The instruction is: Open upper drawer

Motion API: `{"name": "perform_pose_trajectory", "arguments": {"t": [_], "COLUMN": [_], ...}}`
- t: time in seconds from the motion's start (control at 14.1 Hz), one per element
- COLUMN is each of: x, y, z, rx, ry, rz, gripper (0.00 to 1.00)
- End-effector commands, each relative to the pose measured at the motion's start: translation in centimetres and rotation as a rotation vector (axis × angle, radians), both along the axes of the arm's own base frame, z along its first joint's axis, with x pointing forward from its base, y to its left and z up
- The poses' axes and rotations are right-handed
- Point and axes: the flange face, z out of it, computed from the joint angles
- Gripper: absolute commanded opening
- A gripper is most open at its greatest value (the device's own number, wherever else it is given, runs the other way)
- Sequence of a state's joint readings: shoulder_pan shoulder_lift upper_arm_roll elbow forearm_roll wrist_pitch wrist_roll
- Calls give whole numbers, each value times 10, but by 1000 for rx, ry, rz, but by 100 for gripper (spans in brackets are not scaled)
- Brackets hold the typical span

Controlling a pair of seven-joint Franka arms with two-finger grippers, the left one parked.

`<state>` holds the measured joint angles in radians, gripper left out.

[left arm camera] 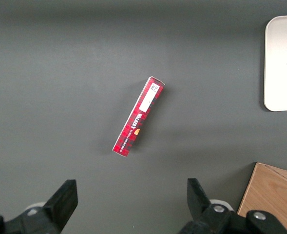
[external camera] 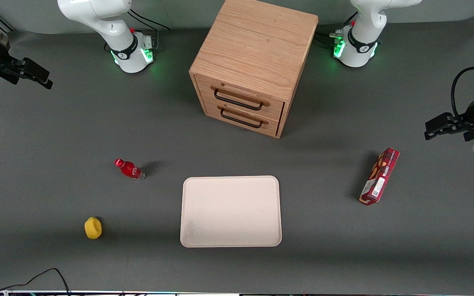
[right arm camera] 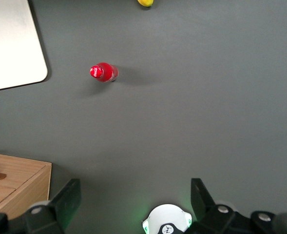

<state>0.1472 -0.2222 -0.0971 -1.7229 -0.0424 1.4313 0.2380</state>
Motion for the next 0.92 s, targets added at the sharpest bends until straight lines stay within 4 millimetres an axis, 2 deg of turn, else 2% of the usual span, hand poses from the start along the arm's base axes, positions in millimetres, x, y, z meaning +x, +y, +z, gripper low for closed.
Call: {"name": "perform_pose_trajectory", "arguments": {"t": [0.0, 0.28, 0.42, 0.57, 0.71, 0.85], "x": [2, 3, -1, -4, 1, 3], "y": [-3, -3, 11, 62, 108, 171], "z": [4, 6, 11, 26, 12, 2], "rx": [-1, -2, 21, 106, 119, 186], "ry": [5, 1, 0, -27, 4, 36], "rz": [18, 7, 71, 241, 331, 436], "gripper": [100, 100, 100, 100, 100, 100]}}
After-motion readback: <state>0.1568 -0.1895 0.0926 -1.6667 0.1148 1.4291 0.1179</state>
